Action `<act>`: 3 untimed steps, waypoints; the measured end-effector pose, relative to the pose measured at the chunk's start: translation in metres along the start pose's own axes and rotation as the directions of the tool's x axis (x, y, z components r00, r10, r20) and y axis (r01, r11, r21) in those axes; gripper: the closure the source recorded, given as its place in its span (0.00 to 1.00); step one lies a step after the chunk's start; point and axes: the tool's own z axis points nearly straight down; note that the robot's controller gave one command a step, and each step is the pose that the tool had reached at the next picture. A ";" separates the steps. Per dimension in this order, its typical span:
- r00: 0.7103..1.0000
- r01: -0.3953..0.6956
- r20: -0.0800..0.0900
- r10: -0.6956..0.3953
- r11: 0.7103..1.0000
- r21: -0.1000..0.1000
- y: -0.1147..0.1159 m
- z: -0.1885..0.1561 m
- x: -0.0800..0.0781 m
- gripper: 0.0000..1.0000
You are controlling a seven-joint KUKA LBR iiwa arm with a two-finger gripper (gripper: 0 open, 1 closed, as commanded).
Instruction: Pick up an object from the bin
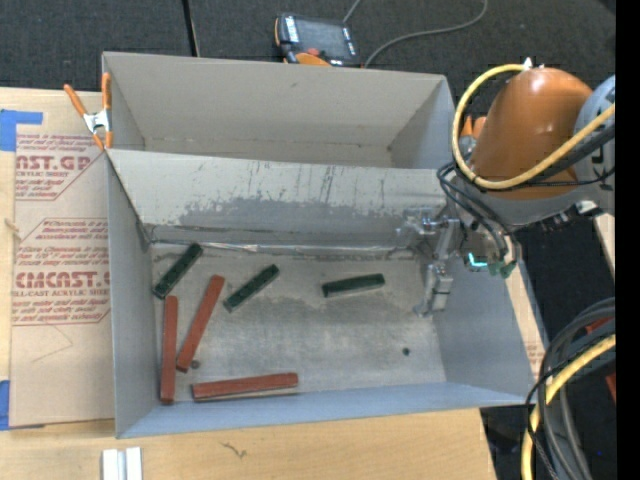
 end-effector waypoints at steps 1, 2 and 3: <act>0.988 0.156 0.002 -0.156 0.988 -0.001 0.043 0.117 -0.031 0.00; 0.999 0.049 0.005 -0.049 0.999 0.000 0.021 0.141 -0.033 0.00; 0.999 0.050 0.007 -0.050 0.999 0.001 0.021 0.139 -0.034 1.00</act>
Offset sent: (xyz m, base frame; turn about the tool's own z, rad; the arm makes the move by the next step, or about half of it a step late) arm 0.0315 0.0404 -0.1121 -0.1542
